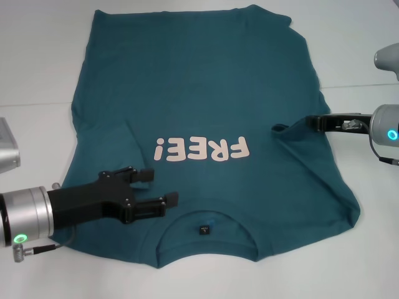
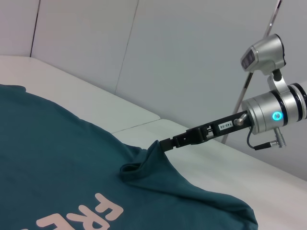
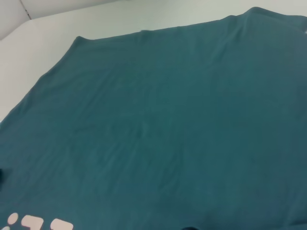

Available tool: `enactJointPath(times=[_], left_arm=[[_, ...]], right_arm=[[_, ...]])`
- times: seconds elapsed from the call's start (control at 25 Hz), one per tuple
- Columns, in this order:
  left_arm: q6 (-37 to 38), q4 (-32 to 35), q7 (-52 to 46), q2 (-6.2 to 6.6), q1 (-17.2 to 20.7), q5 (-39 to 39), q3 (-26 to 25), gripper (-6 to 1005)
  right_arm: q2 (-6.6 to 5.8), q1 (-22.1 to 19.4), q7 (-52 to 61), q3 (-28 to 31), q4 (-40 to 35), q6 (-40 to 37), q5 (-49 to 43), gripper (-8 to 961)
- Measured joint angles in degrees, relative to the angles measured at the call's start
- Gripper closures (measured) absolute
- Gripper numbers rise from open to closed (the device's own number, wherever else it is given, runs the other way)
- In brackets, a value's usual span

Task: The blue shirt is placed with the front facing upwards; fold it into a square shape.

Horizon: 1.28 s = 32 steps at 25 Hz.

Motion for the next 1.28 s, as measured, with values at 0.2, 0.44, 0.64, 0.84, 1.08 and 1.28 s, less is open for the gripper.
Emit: enactJointPath(times=[0.2, 0.44, 0.64, 0.84, 1.08, 1.28], left_arm=[[0.0, 0.0, 0.0, 0.0, 0.0, 0.0, 0.0, 130], [0.01, 0.0, 0.01, 0.0, 0.0, 0.0, 0.0, 130], [0.06, 0.0, 0.0, 0.0, 0.08, 0.02, 0.0, 131], [-0.02, 0.0, 0.0, -0.05, 0.09, 0.23, 0.12, 130], [-0.01, 0.0, 0.01, -0.08, 0.19, 0.25, 0.06, 129], [-0.03, 0.0, 0.01, -0.09, 0.11, 0.3, 0.26, 131]], right_arm=[[0.01, 0.0, -0.87, 0.01, -0.45, -0.94, 0.27, 931], [-0.24, 0.45, -0.91, 0.01, -0.59, -0.51, 0.28, 895], [-0.33, 0.7, -0.87, 0.01, -1.71, -0.71, 0.26, 834], [-0.3, 0.9, -0.83, 0.01, -2.32, -0.76, 0.02, 569], [0.4, 1.08, -0.95, -0.04, -1.57, 1.92, -1.32, 553], [1.08, 1.75, -0.94, -0.15, 0.5, 5.7, -3.67, 556]])
